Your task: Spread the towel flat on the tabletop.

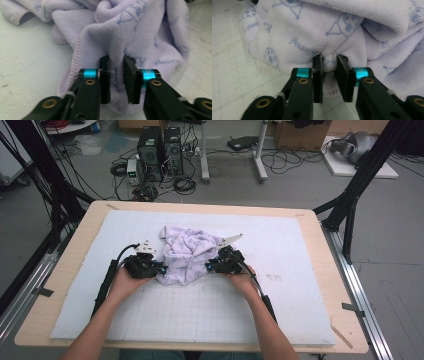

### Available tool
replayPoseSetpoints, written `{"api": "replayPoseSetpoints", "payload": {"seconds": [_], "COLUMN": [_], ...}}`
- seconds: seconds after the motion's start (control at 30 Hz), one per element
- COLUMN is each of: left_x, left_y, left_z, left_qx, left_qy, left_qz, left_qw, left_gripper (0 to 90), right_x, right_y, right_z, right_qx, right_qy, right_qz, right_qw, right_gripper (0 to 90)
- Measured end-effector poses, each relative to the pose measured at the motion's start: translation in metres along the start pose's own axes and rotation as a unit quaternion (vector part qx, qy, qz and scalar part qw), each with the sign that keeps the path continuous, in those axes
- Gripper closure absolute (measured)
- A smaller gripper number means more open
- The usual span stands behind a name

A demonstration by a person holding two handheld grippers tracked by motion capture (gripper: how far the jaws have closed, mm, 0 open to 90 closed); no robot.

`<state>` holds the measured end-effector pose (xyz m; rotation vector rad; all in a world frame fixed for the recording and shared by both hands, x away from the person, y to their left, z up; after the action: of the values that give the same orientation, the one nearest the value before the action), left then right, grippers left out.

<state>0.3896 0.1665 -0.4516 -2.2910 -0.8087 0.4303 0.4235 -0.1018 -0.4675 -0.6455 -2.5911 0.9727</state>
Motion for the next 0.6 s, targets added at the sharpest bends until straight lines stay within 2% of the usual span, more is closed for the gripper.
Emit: {"api": "replayPoseSetpoints", "payload": {"seconds": [0.17, 0.2, 0.27, 0.4, 0.5, 0.6], "left_x": [-0.006, -0.013, -0.023, -0.048, -0.067, -0.085], "left_y": [-0.016, -0.026, -0.037, -0.061, -0.074, -0.08], "left_z": [-0.002, -0.004, -0.005, -0.006, -0.002, 0.008], "left_qx": [-0.015, -0.025, -0.032, -0.052, -0.066, -0.067], "left_qy": [0.008, 0.017, 0.027, 0.055, 0.061, 0.066], "left_qz": [0.003, 0.003, 0.01, 0.013, 0.03, 0.052], "left_qw": [0.9998, 0.9995, 0.9991, 0.997, 0.9955, 0.9942], "left_gripper": [81.0, 81.0, 81.1, 81.1, 81.0, 80.9], "right_x": [0.004, 0.01, 0.016, 0.031, 0.045, 0.066], "right_y": [-0.013, -0.023, -0.037, -0.067, -0.085, -0.104], "right_z": [-0.003, -0.006, -0.009, -0.007, -0.001, 0.011], "right_qx": [-0.004, -0.018, -0.03, -0.054, -0.064, -0.071], "right_qy": [-0.017, -0.032, -0.047, -0.06, -0.072, -0.077], "right_qz": [0.0, -0.003, -0.003, -0.013, -0.021, -0.037], "right_qw": [0.9999, 0.9993, 0.9984, 0.9967, 0.9951, 0.9938], "right_gripper": [80.5, 80.6, 80.8, 80.8, 80.9, 81.2]}}
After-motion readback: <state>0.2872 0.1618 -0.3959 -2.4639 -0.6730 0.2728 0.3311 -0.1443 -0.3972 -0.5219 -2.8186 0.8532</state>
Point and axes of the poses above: each handheld gripper's, and its own axes: y roughly forward along the jaws, z roughly out of its underside, x roughly to its left, the point moved 4 cm from there along y, roughly forward along the jaws
